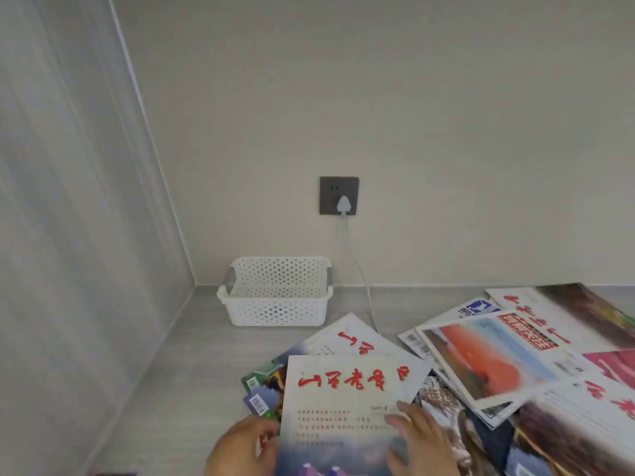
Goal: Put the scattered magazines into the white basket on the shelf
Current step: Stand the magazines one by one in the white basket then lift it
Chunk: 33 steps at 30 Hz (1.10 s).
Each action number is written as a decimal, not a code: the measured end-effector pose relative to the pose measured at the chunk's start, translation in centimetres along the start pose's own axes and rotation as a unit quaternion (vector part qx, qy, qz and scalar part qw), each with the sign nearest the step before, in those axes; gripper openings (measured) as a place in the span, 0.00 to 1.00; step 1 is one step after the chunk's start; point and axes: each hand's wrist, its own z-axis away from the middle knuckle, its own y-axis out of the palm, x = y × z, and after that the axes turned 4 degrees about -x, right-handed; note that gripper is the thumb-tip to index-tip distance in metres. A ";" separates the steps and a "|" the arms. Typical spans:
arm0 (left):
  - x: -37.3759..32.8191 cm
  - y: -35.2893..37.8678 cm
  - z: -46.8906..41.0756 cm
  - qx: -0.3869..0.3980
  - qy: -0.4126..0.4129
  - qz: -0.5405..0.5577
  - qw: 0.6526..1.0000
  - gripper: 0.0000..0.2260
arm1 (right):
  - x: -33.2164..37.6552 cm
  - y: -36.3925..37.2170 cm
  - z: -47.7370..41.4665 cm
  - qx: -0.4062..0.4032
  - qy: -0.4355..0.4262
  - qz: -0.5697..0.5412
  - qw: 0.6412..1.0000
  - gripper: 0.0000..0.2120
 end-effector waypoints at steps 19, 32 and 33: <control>-2.6 3.2 -7.3 -0.091 -0.154 0.291 0.940 0.21 | -0.5 7.2 -2.1 0.104 0.147 -0.083 0.980 0.35; -5.3 -0.5 -4.9 -0.048 -0.059 0.428 0.900 0.09 | -0.9 2.6 -4.4 -0.020 0.428 -0.504 0.750 0.29; -5.5 -1.2 -4.8 -0.068 -0.048 0.443 0.893 0.09 | -1.1 1.8 -4.9 0.000 0.415 -0.521 0.746 0.22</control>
